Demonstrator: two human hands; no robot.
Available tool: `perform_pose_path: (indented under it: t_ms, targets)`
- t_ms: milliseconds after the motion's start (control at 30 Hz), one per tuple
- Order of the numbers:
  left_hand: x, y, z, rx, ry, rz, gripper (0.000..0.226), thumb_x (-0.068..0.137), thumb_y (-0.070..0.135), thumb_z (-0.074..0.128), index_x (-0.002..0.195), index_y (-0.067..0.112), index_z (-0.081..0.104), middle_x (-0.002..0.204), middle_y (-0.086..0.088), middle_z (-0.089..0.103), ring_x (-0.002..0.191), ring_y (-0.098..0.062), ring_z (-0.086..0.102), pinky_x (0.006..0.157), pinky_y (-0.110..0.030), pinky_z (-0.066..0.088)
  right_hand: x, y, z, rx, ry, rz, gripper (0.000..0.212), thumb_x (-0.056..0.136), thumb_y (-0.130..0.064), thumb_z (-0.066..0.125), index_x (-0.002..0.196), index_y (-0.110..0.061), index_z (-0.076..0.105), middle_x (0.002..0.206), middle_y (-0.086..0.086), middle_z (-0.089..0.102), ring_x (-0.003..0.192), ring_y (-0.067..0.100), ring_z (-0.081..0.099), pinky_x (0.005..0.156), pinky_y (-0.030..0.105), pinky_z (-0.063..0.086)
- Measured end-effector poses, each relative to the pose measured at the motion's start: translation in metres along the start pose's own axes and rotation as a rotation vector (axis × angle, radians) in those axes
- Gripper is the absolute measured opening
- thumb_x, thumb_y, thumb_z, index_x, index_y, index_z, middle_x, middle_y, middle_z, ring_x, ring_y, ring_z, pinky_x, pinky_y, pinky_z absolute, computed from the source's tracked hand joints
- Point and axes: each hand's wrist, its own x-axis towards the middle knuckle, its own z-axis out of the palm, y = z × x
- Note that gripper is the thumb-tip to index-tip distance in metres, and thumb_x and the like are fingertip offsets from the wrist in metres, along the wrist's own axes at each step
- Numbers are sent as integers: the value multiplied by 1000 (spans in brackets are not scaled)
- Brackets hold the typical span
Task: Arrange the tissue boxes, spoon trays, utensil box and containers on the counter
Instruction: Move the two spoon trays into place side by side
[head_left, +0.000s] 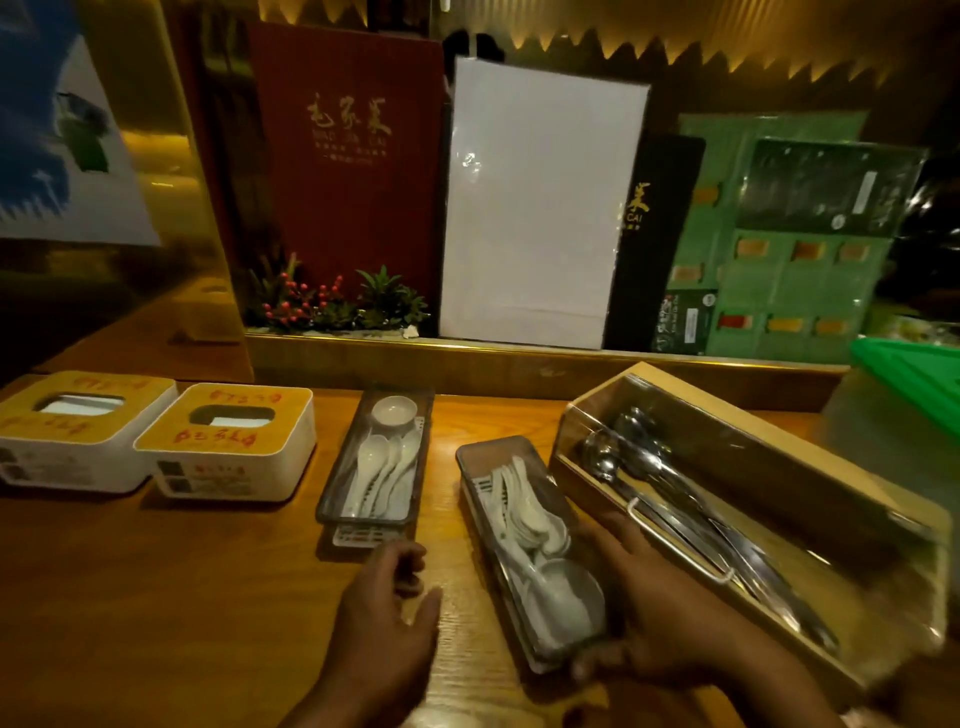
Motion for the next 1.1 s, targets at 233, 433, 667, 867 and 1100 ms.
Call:
perform_pose_path:
  t_ms: [233, 433, 667, 867, 1100]
  targets:
    - [-1, 2, 14, -128, -274, 98, 66, 74, 57, 78, 129, 47, 44, 121, 22, 62, 111, 6, 61, 92, -23, 53, 4, 3, 51, 146, 216, 22, 98, 65, -51, 82, 146, -48, 28, 143, -20, 37, 127, 3, 42, 105, 19, 38]
    - [6, -4, 8, -113, -267, 99, 61, 68, 75, 69, 121, 57, 44, 129, 21, 59, 116, 2, 61, 98, -28, 53, 33, -27, 77, 267, 411, 33, 81, 71, -36, 78, 141, -43, 38, 135, -22, 39, 119, -5, 40, 91, 2, 32]
    - [22, 2, 0, -31, -303, 175, 57, 86, 58, 62, 135, 64, 35, 133, 33, 55, 124, 12, 51, 100, -22, 48, 79, -58, 89, 297, 510, 157, 83, 83, -37, 73, 154, -33, 30, 157, -6, 31, 137, 16, 39, 108, 30, 41]
    - [27, 4, 6, 143, -358, 138, 85, 82, 61, 58, 155, 49, 16, 153, 25, 38, 139, -10, 38, 106, -28, 38, 97, -63, 88, 269, 523, 211, 83, 88, -34, 71, 156, -32, 24, 160, -5, 26, 140, 18, 36, 108, 28, 37]
    - [25, -1, 6, 168, -381, 112, 94, 82, 60, 59, 159, 42, 8, 160, 20, 27, 147, -16, 27, 114, -34, 33, 100, -64, 87, 296, 512, 229, 84, 90, -26, 70, 157, -32, 20, 162, -5, 22, 144, 17, 31, 110, 27, 34]
